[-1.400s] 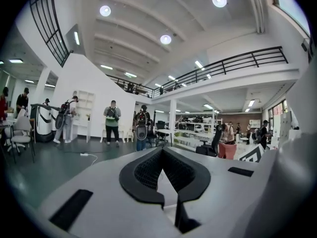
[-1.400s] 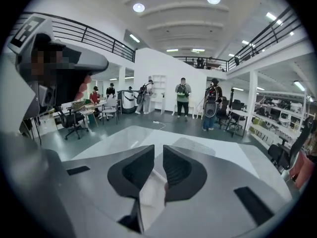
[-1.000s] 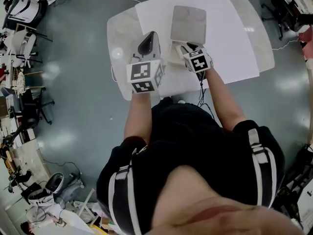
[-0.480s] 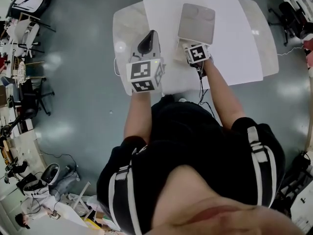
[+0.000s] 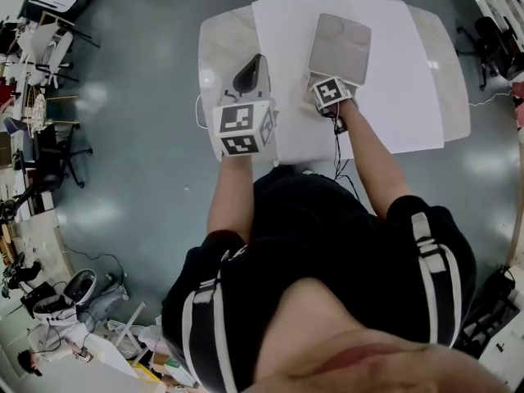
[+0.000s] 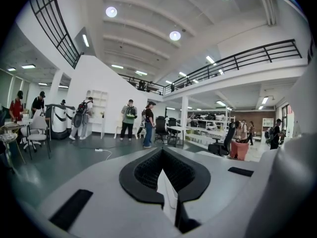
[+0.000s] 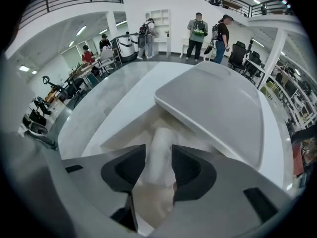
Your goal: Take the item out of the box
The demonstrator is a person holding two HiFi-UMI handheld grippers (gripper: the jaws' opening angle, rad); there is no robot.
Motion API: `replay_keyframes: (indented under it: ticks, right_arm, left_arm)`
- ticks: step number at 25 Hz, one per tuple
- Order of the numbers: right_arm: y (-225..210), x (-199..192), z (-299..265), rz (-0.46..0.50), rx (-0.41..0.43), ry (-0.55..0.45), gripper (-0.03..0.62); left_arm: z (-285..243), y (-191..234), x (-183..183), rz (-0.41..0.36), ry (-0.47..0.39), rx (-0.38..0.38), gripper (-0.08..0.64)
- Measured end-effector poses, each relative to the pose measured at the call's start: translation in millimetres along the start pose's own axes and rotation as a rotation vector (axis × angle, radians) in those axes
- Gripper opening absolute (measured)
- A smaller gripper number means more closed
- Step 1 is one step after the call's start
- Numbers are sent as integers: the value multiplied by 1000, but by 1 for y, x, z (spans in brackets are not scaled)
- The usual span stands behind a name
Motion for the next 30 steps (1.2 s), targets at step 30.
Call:
replay_keyframes:
  ticks: [30]
  right_arm:
    - [52, 13, 48, 141, 155, -72, 141]
  left_arm:
    - [-6, 4, 7, 21, -39, -38, 5]
Point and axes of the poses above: the fingertips, and each gripper's own axes: z backward along the fingers, y to its left, x out of its top, the point moved 2 cm from there along z, backward along the fingers, and after that the axes turned 2 degrees about -x, right-handed, at the moved point
